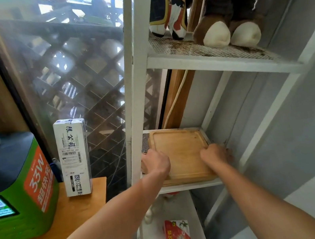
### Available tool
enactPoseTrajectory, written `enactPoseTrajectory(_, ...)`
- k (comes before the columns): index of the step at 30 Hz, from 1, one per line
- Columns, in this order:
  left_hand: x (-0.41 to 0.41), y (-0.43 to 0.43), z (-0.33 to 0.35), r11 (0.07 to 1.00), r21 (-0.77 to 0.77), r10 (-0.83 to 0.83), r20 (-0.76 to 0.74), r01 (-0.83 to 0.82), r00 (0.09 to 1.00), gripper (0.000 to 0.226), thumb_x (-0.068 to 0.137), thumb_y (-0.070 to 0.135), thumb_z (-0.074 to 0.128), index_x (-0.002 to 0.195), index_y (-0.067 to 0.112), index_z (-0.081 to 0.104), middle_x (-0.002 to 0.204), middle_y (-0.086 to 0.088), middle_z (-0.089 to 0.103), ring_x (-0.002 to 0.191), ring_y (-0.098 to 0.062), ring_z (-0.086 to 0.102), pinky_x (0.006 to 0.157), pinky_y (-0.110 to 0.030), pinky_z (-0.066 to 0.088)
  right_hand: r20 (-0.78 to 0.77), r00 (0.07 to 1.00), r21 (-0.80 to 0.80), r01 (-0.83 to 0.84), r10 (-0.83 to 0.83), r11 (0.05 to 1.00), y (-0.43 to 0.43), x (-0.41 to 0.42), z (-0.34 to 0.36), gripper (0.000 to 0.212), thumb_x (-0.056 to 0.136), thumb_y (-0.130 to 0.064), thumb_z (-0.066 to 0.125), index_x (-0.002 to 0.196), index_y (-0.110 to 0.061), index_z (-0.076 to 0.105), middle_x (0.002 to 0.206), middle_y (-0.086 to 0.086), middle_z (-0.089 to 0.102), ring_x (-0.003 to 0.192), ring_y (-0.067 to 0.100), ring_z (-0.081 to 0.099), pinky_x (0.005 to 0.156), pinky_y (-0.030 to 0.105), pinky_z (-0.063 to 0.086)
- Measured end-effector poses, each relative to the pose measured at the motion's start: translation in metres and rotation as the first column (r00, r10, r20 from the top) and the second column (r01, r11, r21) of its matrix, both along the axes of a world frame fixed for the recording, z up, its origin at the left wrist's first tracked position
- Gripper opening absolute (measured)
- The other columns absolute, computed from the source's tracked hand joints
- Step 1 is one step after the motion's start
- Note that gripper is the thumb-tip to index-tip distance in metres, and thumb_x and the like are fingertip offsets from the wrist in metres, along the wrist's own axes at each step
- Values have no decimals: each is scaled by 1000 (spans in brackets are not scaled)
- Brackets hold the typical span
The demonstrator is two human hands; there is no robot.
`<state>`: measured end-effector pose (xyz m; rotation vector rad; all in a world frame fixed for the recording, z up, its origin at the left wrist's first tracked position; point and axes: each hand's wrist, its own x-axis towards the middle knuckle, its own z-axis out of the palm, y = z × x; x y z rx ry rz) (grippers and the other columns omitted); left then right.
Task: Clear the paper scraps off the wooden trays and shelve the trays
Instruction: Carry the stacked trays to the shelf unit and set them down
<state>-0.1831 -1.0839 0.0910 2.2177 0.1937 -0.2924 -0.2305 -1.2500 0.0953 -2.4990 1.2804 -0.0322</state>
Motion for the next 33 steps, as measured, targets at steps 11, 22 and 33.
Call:
enactPoseTrajectory(11,-7,8,5,990,-13,-142,-9,142,990,36,95,24,51,124,4,44,134,-20,39,118,-35,43,103,-46,39,59,995,127,-86,79,988,19,-18,0,61,100,-35,43,151,-5,27,152,22,31,135,39,38,108,44,35)
enactPoseTrajectory(22,-59,40,14,958,-111,-269,-40,263,962,62,89,25,55,140,9,25,142,-23,27,125,-40,36,103,-52,39,18,995,-370,-86,100,925,85,-84,3,42,96,-39,42,126,-11,51,128,16,50,114,33,47,89,45,49)
enactPoseTrajectory(33,-88,151,-6,603,189,-798,139,775,587,37,90,32,51,119,9,48,120,-16,51,103,-31,54,79,-41,49,-23,1000,-213,10,-16,977,222,-160,-4,32,98,-28,40,100,-5,62,106,16,67,97,33,62,76,37,51)
